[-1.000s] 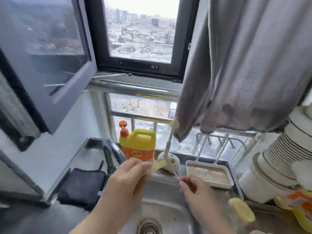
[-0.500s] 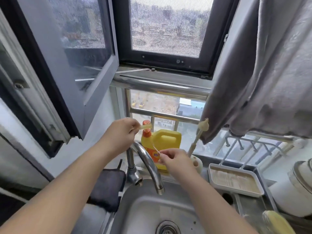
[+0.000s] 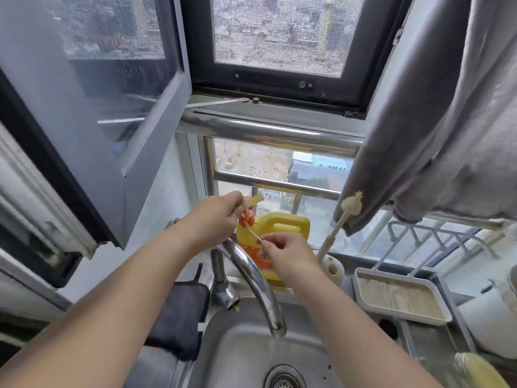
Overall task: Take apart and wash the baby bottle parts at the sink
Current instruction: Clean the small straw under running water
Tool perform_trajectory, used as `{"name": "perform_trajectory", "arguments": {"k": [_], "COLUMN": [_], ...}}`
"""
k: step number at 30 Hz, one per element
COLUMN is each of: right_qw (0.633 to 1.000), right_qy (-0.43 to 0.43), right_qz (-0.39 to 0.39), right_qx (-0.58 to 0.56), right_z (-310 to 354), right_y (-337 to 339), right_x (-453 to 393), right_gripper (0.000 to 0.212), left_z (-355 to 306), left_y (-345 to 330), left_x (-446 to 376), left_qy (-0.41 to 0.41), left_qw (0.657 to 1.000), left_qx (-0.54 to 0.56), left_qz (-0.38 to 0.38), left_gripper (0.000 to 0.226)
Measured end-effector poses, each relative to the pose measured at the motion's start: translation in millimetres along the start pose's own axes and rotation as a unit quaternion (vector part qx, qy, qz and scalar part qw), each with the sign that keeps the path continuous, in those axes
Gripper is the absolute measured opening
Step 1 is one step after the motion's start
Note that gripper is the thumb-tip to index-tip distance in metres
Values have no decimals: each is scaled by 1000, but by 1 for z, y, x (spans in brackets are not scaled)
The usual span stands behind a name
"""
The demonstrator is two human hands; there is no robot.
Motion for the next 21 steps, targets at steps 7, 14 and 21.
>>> {"name": "perform_trajectory", "arguments": {"k": [7,14,21], "right_qw": [1000,1000,1000], "right_qy": [-1,0,4], "right_qz": [-6,-1,6], "right_qx": [-17,-15,-9], "right_z": [-3,-5,-6], "right_y": [0,0,-2], "right_x": [-2,-3,-2], "right_gripper": [19,18,19], "left_z": [1,0,3], "left_y": [-2,-1,-1], "left_x": [-10,-13,-11], "left_qy": [11,17,22], "left_qw": [996,996,997], "left_qx": [-86,-89,-70], "left_qz": [-4,1,1], "left_gripper": [15,16,16]}}
Point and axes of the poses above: each hand's wrist, its own x-axis away from the middle knuckle, its own y-axis out of the back of the hand, z = x × y, the point moved 5 cm from there along -x, towards the middle knuckle, and after that the axes turned 12 degrees about x, right-handed, at the moved point
